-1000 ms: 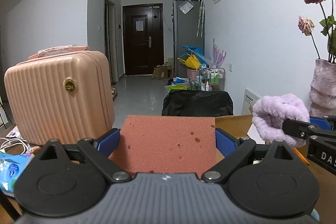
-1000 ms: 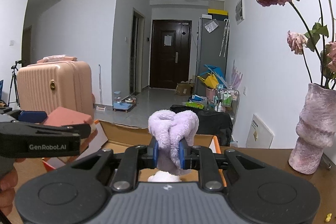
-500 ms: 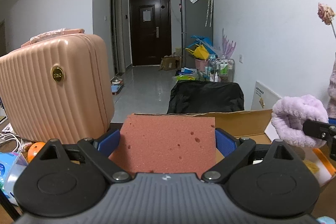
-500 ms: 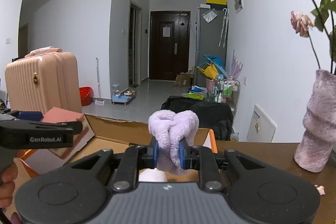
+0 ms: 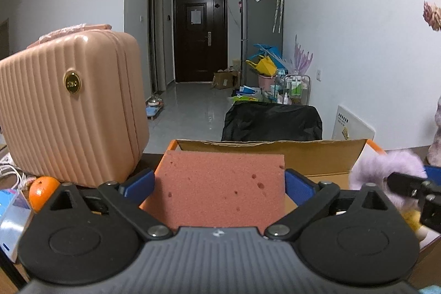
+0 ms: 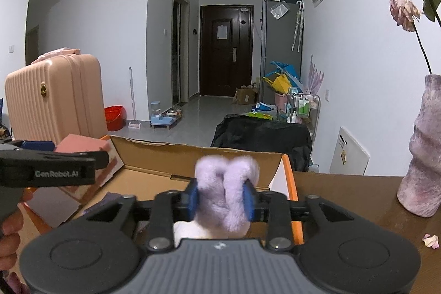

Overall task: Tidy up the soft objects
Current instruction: 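Open left tool dropping the sponge while right tool releases the hair band into the box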

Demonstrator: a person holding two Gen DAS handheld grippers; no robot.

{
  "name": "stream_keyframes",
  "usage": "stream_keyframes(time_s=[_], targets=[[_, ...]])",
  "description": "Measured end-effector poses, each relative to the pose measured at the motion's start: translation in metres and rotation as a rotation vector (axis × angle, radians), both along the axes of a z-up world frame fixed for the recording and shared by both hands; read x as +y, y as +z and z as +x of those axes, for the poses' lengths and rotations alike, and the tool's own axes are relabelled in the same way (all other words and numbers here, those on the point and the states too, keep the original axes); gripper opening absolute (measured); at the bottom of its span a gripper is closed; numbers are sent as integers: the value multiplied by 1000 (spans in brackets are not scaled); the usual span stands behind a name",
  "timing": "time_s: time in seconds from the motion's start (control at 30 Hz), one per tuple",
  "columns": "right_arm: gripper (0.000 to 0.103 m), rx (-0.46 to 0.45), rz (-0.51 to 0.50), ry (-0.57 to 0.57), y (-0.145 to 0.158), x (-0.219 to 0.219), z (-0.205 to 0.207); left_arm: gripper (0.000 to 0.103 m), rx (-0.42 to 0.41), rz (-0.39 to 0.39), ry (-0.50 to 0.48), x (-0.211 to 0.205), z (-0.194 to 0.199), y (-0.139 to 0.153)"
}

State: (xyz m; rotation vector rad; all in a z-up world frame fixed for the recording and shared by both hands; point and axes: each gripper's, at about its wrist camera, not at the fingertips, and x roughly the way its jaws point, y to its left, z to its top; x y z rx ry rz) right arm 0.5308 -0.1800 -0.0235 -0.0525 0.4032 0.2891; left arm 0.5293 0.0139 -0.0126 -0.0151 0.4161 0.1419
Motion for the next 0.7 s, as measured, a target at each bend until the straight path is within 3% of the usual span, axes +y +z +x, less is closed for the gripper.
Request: stream_keyframes(time_s=[0.07,0.13,0.2,0.7], targets=[[59,8,1,-2,-1,1,0,103,0,-9,7,2,-1,0],[95,9,6,-7,-1,0,0,103,4,-16,16,4,-1,0],[103,-4,6,-16,-1,0,-2,103,12,-21,26,4,1,-1],[103,-17,-15,-42,1,3,-4,103,8,-6,22,3,0,-1]])
